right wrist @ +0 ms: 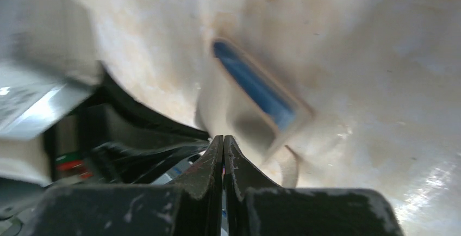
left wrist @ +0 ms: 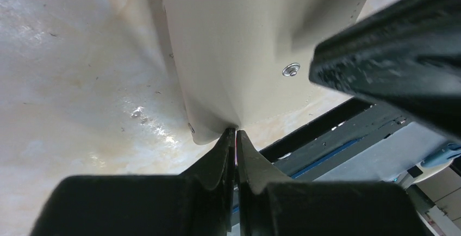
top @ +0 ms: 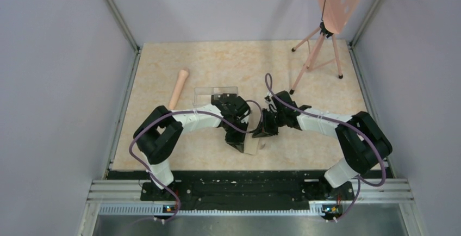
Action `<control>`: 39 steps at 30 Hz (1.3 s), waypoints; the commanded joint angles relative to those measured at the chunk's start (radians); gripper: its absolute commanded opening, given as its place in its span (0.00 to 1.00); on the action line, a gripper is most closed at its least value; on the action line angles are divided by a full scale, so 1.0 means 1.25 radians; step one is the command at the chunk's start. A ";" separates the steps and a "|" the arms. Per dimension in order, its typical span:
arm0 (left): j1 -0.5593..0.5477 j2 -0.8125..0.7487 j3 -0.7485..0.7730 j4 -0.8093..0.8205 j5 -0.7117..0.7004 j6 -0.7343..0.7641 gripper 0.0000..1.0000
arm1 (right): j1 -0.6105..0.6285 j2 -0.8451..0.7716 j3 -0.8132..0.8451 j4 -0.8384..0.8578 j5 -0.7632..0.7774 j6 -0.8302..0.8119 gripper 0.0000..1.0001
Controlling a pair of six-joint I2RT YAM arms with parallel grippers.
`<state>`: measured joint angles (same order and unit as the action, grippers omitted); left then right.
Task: Put the credit cards into the card holder
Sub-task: Close the card holder at the center of the board.
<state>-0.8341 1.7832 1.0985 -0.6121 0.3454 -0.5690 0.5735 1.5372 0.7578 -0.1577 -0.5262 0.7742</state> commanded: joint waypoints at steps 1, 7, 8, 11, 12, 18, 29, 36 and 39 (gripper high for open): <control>-0.003 -0.028 0.030 0.023 0.005 0.012 0.12 | 0.009 0.036 -0.007 -0.050 0.068 -0.032 0.00; -0.003 -0.047 0.049 0.108 0.115 -0.047 0.35 | 0.009 0.055 -0.040 -0.031 0.076 -0.030 0.00; -0.004 -0.044 0.054 0.121 0.133 -0.056 0.39 | 0.009 0.055 -0.042 -0.032 0.077 -0.029 0.00; -0.004 -0.029 0.069 0.165 0.190 -0.084 0.43 | 0.009 0.050 -0.042 -0.031 0.077 -0.028 0.00; -0.005 -0.023 0.074 0.176 0.200 -0.091 0.43 | 0.009 0.047 -0.043 -0.031 0.078 -0.028 0.00; -0.028 0.022 0.125 0.166 0.188 -0.078 0.46 | 0.009 0.046 -0.058 -0.006 0.069 -0.007 0.00; -0.084 0.055 0.180 0.088 0.049 -0.004 0.46 | 0.007 0.067 -0.086 0.042 0.043 0.028 0.00; -0.114 0.080 0.204 0.088 -0.012 0.024 0.44 | 0.003 0.099 -0.111 0.097 0.004 0.057 0.00; -0.131 0.084 0.210 0.094 -0.033 0.035 0.42 | -0.002 0.112 -0.116 0.111 -0.009 0.065 0.00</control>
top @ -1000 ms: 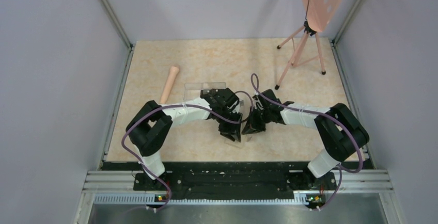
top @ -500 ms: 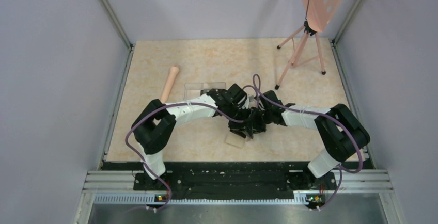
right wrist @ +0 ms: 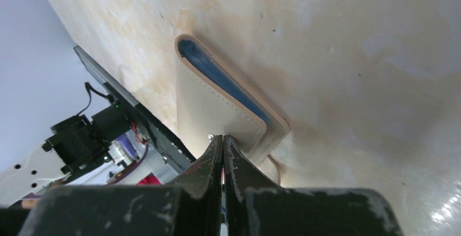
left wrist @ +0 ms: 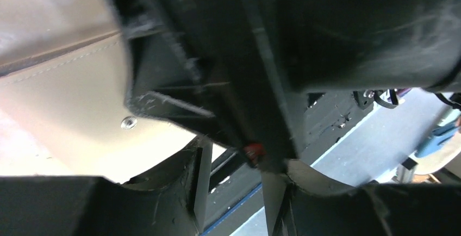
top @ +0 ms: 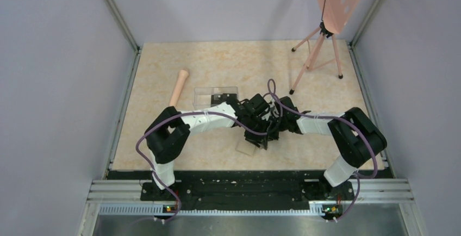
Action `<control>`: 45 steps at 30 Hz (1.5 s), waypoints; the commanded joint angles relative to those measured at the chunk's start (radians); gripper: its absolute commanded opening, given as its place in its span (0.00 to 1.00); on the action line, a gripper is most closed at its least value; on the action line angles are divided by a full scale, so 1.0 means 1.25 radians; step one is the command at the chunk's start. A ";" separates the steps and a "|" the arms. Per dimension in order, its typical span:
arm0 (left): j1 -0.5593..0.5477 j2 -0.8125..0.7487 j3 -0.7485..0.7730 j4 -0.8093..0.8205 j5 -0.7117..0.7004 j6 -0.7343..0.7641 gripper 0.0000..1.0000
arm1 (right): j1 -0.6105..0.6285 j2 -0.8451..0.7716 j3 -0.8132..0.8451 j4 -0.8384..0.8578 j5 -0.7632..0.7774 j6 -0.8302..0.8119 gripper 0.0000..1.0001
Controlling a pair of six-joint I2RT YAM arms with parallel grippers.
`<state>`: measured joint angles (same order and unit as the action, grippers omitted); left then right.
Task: Put the credit cards into the card holder
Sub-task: Close the card holder at the center of the board.
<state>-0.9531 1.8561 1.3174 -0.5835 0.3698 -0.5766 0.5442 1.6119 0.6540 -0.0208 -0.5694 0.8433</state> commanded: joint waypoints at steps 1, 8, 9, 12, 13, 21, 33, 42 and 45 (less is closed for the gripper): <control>-0.041 0.029 0.039 0.071 -0.059 0.044 0.42 | 0.020 0.057 -0.035 0.003 0.022 0.010 0.00; -0.058 0.044 0.043 0.060 -0.152 0.049 0.39 | 0.018 0.074 -0.035 0.011 0.001 0.011 0.00; -0.060 0.044 0.041 0.060 -0.165 0.047 0.39 | 0.018 0.077 -0.034 0.011 -0.002 0.011 0.00; -0.064 0.035 0.027 0.072 -0.203 0.043 0.37 | 0.018 0.080 -0.034 0.011 -0.010 0.010 0.00; -0.065 0.031 0.021 0.084 -0.206 0.043 0.37 | 0.017 0.079 -0.034 0.011 -0.011 0.010 0.00; -0.066 0.017 -0.013 0.161 -0.162 0.047 0.12 | 0.015 0.022 -0.022 -0.016 -0.007 0.012 0.00; -0.061 -0.029 -0.048 0.181 -0.179 0.043 0.00 | -0.037 -0.146 -0.016 -0.100 0.003 -0.015 0.00; -0.026 -0.103 -0.099 0.208 -0.134 0.022 0.26 | -0.082 -0.269 -0.047 -0.162 0.012 -0.028 0.00; 0.015 -0.146 -0.145 0.228 -0.093 -0.001 0.27 | -0.092 -0.304 -0.063 -0.198 0.032 -0.030 0.00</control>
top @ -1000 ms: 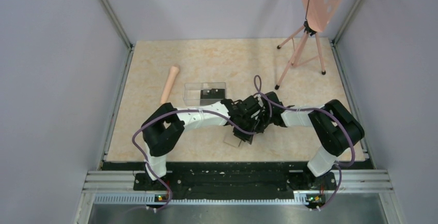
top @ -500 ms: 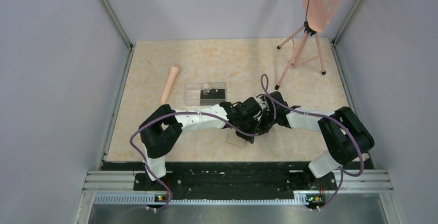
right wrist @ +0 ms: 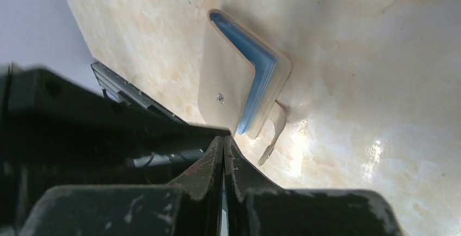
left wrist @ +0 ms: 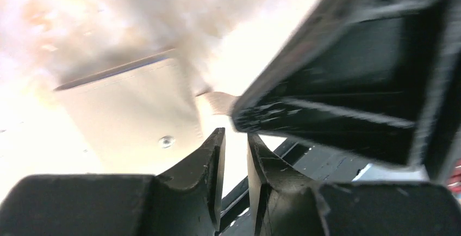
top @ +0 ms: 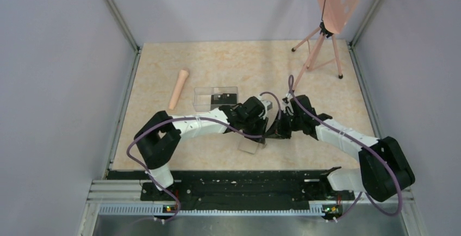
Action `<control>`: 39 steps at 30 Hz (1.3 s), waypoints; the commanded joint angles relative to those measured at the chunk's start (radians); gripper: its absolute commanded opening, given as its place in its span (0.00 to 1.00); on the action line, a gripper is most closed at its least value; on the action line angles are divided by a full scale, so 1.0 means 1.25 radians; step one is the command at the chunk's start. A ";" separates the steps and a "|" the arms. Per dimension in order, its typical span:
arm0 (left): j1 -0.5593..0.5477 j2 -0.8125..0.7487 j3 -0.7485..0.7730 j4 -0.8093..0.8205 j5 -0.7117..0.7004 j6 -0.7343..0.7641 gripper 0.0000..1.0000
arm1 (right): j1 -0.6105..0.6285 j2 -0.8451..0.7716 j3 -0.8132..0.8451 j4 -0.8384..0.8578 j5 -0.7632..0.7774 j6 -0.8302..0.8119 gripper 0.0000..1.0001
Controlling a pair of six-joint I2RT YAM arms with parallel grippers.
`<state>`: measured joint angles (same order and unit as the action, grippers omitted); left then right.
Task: Put the credit cards into the card holder
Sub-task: Close the card holder at the center of the board.
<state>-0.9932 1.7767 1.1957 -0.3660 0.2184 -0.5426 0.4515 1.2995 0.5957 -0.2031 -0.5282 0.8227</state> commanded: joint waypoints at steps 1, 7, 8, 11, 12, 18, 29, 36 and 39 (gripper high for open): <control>0.066 -0.100 -0.064 0.059 0.035 -0.037 0.27 | -0.020 -0.063 -0.022 -0.063 0.005 -0.013 0.00; 0.169 -0.186 -0.168 0.050 0.062 -0.067 0.19 | -0.020 -0.087 -0.074 -0.093 0.018 0.001 0.00; 0.175 -0.186 -0.177 0.040 0.061 -0.063 0.17 | -0.020 -0.089 -0.082 -0.094 0.020 0.006 0.00; 0.176 -0.164 -0.201 0.030 0.076 -0.045 0.13 | -0.021 -0.082 -0.092 -0.087 0.008 0.005 0.00; 0.176 -0.152 -0.209 0.037 0.090 -0.044 0.12 | -0.021 -0.075 -0.092 -0.084 0.003 0.003 0.00; 0.162 -0.096 -0.193 0.054 0.119 -0.034 0.11 | -0.018 -0.027 -0.087 -0.051 -0.016 -0.004 0.00; 0.112 0.027 -0.081 -0.037 0.075 0.020 0.06 | -0.014 0.060 -0.063 0.029 -0.046 -0.027 0.00; 0.094 0.050 -0.087 -0.071 0.037 0.037 0.01 | -0.014 0.104 -0.016 0.048 -0.067 -0.051 0.00; 0.090 0.047 -0.093 -0.076 0.028 0.041 0.00 | -0.010 0.123 0.005 0.057 -0.079 -0.055 0.00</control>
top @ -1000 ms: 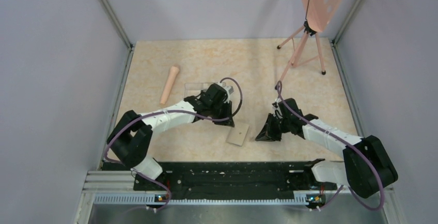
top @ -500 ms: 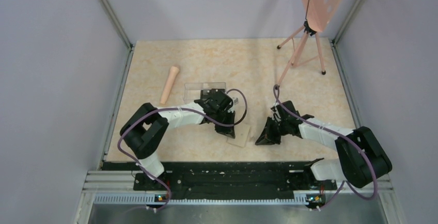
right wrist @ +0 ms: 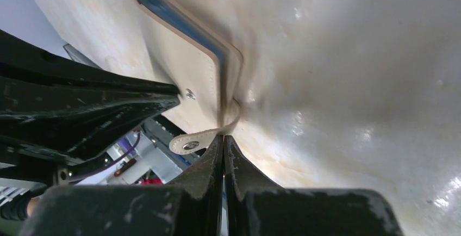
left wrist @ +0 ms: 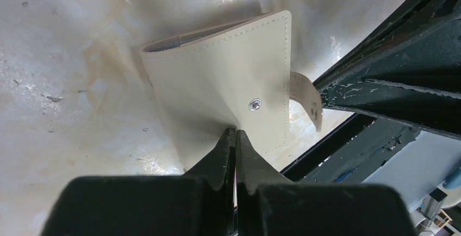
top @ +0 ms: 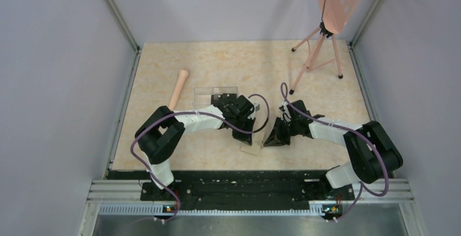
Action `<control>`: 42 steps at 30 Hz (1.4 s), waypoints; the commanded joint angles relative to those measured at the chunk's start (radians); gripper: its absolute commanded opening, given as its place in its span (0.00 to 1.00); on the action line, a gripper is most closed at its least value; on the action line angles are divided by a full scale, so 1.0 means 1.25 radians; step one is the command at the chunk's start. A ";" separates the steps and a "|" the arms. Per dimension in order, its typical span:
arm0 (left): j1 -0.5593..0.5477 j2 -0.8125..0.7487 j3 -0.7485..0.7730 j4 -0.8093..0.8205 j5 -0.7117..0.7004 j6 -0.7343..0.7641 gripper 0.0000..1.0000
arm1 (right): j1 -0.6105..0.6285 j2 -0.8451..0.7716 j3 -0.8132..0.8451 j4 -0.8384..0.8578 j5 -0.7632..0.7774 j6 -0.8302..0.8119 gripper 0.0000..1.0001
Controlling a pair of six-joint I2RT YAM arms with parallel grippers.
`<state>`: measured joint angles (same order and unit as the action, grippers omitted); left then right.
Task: Put the credit cards into the card holder
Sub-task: Close the card holder at the center of the board.
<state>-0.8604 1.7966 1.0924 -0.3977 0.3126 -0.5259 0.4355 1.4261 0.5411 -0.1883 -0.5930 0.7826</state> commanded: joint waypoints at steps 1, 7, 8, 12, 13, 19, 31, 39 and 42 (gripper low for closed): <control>-0.017 0.029 -0.013 -0.049 -0.048 0.027 0.00 | 0.005 0.027 0.056 0.049 -0.030 -0.024 0.00; -0.017 0.006 -0.033 -0.016 -0.020 0.017 0.07 | 0.047 0.103 0.094 0.066 -0.040 -0.029 0.00; -0.017 0.002 -0.035 -0.009 -0.006 0.015 0.08 | 0.057 0.113 0.099 0.066 -0.033 -0.029 0.00; -0.014 -0.017 -0.034 0.008 0.020 0.002 0.12 | 0.082 0.147 0.100 0.068 -0.005 -0.018 0.00; -0.012 -0.023 -0.032 0.007 0.024 -0.002 0.13 | 0.084 0.149 0.098 0.069 0.003 -0.016 0.00; 0.041 -0.082 -0.056 0.044 0.104 -0.067 0.25 | 0.084 0.145 0.098 0.046 0.041 -0.023 0.00; 0.108 -0.039 -0.130 0.203 0.269 -0.183 0.37 | 0.084 0.148 0.100 0.054 0.039 -0.017 0.00; 0.102 0.011 -0.103 0.166 0.229 -0.160 0.37 | 0.084 0.147 0.092 0.086 0.023 0.005 0.00; 0.101 0.021 -0.101 0.183 0.223 -0.166 0.36 | 0.084 0.142 0.091 0.089 0.020 0.009 0.00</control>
<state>-0.7269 1.7882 0.9432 -0.1921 0.6296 -0.7422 0.5209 1.5867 0.6506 -0.1150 -0.6254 0.7898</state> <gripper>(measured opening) 0.368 0.002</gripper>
